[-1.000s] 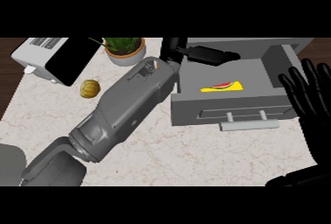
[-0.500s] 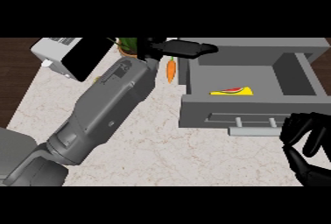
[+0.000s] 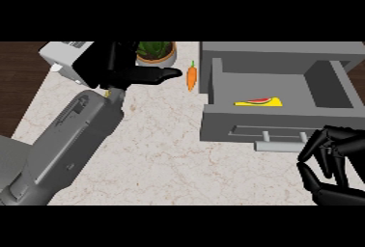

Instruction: Pick up the cup, place it into the drawer and close the drawer

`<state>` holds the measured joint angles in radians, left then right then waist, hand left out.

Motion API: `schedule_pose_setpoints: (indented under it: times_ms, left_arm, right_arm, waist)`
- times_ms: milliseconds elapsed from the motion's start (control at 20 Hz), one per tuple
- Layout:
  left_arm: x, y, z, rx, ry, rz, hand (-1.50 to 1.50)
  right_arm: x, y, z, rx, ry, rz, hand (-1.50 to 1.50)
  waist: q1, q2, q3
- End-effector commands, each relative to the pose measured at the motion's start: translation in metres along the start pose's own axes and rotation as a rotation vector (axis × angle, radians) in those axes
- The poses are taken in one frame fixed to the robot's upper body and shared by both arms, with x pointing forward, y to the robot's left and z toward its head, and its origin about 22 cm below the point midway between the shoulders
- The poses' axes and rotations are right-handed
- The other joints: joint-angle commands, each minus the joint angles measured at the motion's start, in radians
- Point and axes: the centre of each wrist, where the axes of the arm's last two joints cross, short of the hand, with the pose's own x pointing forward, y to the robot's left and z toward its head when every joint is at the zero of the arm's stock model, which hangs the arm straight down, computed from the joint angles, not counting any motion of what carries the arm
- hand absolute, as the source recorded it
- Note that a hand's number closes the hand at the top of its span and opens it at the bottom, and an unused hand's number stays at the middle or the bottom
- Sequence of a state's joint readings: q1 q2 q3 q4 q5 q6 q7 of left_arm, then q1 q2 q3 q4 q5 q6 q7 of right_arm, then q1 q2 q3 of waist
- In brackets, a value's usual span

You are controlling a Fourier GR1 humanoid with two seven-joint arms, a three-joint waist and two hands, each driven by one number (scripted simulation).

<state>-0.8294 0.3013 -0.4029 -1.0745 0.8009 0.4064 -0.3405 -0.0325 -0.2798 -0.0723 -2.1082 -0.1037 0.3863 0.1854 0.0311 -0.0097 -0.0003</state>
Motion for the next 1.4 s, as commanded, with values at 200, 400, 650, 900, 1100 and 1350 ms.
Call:
schedule_pose_setpoints:
  times_ms: [200, 400, 650, 900, 1100, 1350]
  left_arm:
    - [0.011, 0.072, 0.072, 0.030, 0.034, 0.027, -1.50]
    - [0.019, 0.086, 0.070, 0.043, 0.024, 0.028, -1.50]
    - [0.003, 0.105, 0.114, 0.047, 0.035, 0.026, -1.50]
    - [0.010, 0.151, 0.138, 0.064, 0.024, 0.018, -1.50]
    - [0.011, 0.155, 0.148, 0.054, 0.014, 0.027, -1.50]
    - [0.030, 0.176, 0.155, 0.047, 0.010, 0.030, -1.50]
  right_arm:
    - [-0.019, 0.016, -0.018, 0.039, 0.082, 0.122, 1.50]
    - [-0.031, 0.021, -0.017, 0.172, 0.051, 0.398, 1.50]
    - [-0.068, 0.053, -0.029, 0.220, 0.094, 0.543, 1.50]
    - [-0.109, 0.052, -0.043, 0.232, 0.130, 0.585, 1.50]
    - [-0.132, 0.069, -0.062, 0.256, 0.185, 0.620, -1.50]
    - [-0.169, 0.069, -0.075, 0.315, 0.224, 0.675, -1.50]
  waist:
    - [-0.003, 0.006, 0.000]
    - [0.001, 0.007, 0.001]
    - [-0.001, 0.010, 0.001]
    - [-0.014, 0.012, 0.000]
    - [-0.016, 0.012, 0.000]
    - [-0.008, 0.013, 0.001]
